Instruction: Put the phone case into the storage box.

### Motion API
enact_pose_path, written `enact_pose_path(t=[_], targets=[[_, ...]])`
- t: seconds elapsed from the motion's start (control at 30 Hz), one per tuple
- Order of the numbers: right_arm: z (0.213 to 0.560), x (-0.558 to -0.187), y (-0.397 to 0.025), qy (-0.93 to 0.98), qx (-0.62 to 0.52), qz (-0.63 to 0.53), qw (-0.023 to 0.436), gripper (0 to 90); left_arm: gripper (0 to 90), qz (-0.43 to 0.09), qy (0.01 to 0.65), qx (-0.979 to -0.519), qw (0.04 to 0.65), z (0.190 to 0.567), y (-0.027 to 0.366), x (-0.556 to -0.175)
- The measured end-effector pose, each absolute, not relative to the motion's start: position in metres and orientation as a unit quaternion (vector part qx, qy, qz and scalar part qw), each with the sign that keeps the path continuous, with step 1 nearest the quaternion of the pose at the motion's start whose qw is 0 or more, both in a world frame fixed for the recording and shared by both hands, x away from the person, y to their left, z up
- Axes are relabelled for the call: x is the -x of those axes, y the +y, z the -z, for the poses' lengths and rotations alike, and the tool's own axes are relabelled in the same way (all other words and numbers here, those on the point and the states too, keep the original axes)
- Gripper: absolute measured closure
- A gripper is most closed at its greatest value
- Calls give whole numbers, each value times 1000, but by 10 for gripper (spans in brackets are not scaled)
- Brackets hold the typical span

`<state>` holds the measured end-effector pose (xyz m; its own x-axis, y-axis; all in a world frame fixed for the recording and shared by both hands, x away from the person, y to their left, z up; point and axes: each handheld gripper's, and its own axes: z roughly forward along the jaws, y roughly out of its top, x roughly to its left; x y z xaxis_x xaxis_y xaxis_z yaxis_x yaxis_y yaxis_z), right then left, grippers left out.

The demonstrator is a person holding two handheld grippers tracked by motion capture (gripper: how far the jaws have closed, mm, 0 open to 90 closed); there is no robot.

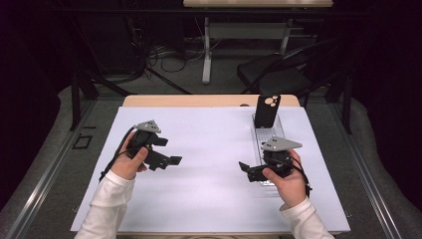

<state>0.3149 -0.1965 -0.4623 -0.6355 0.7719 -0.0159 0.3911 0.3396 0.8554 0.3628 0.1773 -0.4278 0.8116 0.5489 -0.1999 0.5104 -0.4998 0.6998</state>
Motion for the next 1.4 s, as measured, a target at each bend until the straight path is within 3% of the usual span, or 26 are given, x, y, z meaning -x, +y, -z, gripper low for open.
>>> enact_pose_path(t=[1.4], targets=[[511,-292,-155,806,-296,-481,175,1,91,-21,299,-870,392,434,168,-363]])
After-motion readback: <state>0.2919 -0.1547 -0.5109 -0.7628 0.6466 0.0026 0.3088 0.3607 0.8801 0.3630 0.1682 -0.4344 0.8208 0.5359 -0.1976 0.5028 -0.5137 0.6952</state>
